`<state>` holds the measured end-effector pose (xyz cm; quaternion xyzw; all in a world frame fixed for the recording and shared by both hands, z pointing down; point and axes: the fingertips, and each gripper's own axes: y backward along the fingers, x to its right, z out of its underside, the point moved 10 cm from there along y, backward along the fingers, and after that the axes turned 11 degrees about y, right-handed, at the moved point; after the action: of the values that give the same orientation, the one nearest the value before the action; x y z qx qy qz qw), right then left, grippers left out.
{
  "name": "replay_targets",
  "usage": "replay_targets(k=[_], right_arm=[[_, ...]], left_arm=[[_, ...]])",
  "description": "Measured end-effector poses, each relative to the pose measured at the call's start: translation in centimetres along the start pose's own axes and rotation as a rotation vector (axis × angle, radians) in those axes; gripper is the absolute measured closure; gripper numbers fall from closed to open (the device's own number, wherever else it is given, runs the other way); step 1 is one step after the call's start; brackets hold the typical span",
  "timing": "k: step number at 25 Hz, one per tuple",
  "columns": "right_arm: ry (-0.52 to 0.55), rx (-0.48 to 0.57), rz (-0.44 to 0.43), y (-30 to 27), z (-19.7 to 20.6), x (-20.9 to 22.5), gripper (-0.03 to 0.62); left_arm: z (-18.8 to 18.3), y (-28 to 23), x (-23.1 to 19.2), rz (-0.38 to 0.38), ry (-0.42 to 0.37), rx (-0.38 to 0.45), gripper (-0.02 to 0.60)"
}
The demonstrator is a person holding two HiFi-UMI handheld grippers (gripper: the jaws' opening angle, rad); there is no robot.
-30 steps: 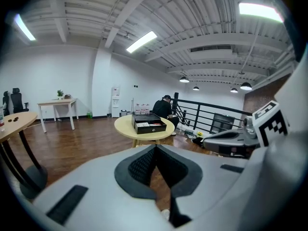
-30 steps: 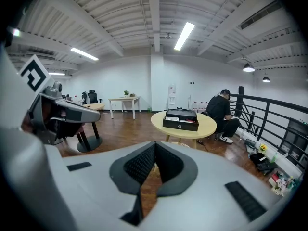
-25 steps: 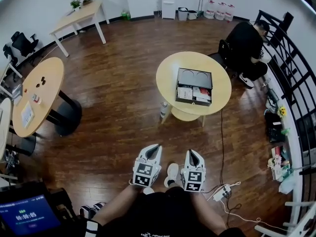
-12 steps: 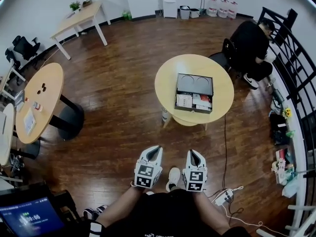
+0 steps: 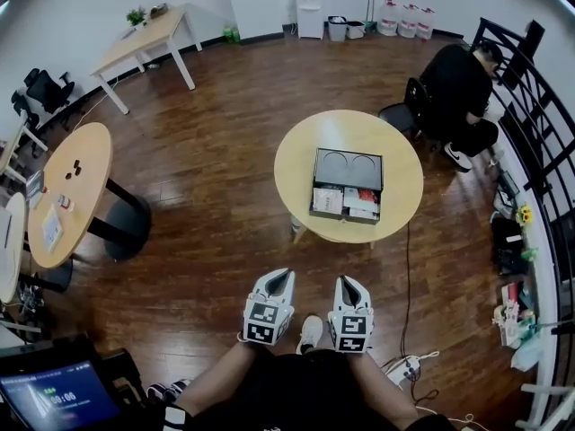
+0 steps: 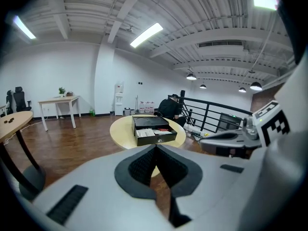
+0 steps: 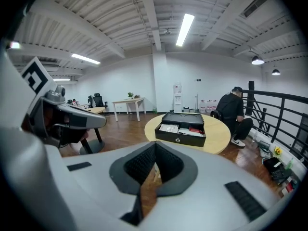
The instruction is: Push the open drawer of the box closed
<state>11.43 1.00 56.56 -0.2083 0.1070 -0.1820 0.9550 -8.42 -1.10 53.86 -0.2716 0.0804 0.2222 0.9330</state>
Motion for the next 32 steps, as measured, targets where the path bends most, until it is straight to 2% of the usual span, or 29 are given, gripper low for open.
replay_targets(k=[8,20,25,32], right_arm=[[0.013,-0.01,-0.026,-2.0,0.2,1.9,0.589],[-0.048,-0.041,-0.017,-4.1,0.2,2.8,0.589],[-0.054,-0.058,0.005,-8.3,-1.3,3.8,0.589],[-0.053,-0.087,0.02,-12.0,-2.4,3.5,0.589]], left_arm=[[-0.3,-1.9,0.4,-0.019,-0.002,0.011,0.581],[-1.5,-3.8,-0.1,-0.008,-0.009,-0.021,0.581],[-4.7,-7.2,-2.8,0.014,-0.009,-0.03,0.581],[-5.9,-9.9,-6.4,0.028,0.0,-0.049,0.581]])
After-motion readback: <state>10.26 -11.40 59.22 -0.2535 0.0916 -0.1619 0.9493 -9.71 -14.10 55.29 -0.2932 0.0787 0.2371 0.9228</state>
